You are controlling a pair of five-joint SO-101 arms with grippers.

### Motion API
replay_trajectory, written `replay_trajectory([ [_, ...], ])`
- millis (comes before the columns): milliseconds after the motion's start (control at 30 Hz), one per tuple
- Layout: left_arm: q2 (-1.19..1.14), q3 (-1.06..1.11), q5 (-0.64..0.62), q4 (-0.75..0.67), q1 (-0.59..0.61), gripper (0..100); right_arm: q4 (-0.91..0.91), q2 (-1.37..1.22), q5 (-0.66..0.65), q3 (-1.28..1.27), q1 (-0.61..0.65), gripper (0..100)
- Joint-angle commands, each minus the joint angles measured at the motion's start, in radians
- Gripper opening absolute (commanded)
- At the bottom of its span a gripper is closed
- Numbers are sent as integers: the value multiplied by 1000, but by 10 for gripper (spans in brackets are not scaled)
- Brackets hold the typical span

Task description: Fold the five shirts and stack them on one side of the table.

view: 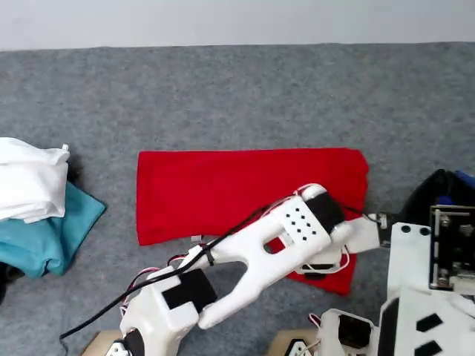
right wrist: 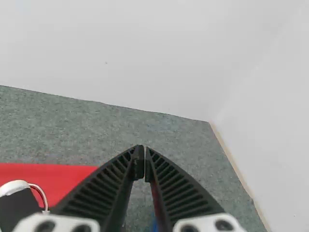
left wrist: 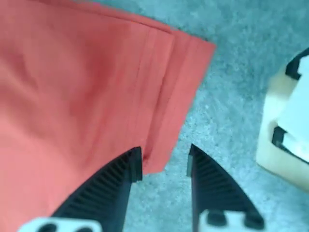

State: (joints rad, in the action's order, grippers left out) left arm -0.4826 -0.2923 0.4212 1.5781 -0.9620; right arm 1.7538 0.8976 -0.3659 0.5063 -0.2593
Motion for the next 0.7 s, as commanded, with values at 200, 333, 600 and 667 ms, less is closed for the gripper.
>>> replay_trajectory([
  [200, -91, -145, 52, 3, 2, 190, 41, -7, 9, -8, -10, 9],
  [333, -124, -200, 63, 28, 0, 211, 41, -7, 6, -9, -10, 9],
  [600, -195, -271, 121, 109, -3, 218, 41, -2, 6, -98, -10, 9],
  [667, -213, -271, 132, 110, -3, 225, 41, -4, 6, -100, -10, 9],
])
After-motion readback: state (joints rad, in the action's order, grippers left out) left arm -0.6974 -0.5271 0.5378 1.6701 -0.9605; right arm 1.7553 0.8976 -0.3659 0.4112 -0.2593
